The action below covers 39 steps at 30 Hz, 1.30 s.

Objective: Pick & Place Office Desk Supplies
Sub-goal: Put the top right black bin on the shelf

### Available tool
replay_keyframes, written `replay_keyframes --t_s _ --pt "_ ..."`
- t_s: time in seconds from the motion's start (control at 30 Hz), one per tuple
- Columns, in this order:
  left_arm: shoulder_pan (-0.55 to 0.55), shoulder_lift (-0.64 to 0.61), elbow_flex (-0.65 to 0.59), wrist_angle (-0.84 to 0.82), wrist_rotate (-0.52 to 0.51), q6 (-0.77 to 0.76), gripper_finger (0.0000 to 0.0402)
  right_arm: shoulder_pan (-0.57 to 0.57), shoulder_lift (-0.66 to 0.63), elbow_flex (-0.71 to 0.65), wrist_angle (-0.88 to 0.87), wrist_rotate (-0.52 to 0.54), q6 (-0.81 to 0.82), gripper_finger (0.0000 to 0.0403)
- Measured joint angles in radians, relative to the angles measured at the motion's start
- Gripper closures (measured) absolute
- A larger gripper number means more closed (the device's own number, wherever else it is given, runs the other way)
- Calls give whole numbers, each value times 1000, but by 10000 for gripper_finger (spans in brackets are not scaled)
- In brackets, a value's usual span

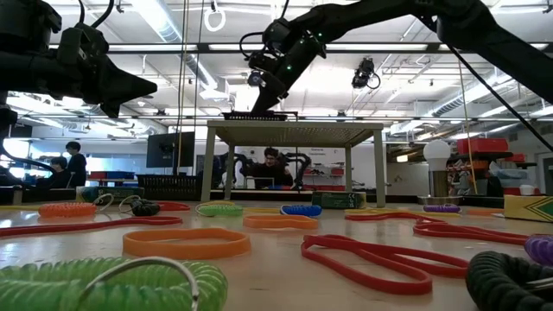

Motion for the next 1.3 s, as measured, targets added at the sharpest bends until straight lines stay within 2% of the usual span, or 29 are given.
replay_keyframes --t_s 1.0,1.3 --pt "0 0 0 0 0 0 390 -2 -9 -1 -29 27 -33 375" --pt "0 0 0 0 0 0 390 -2 -9 -1 -31 28 -44 341"
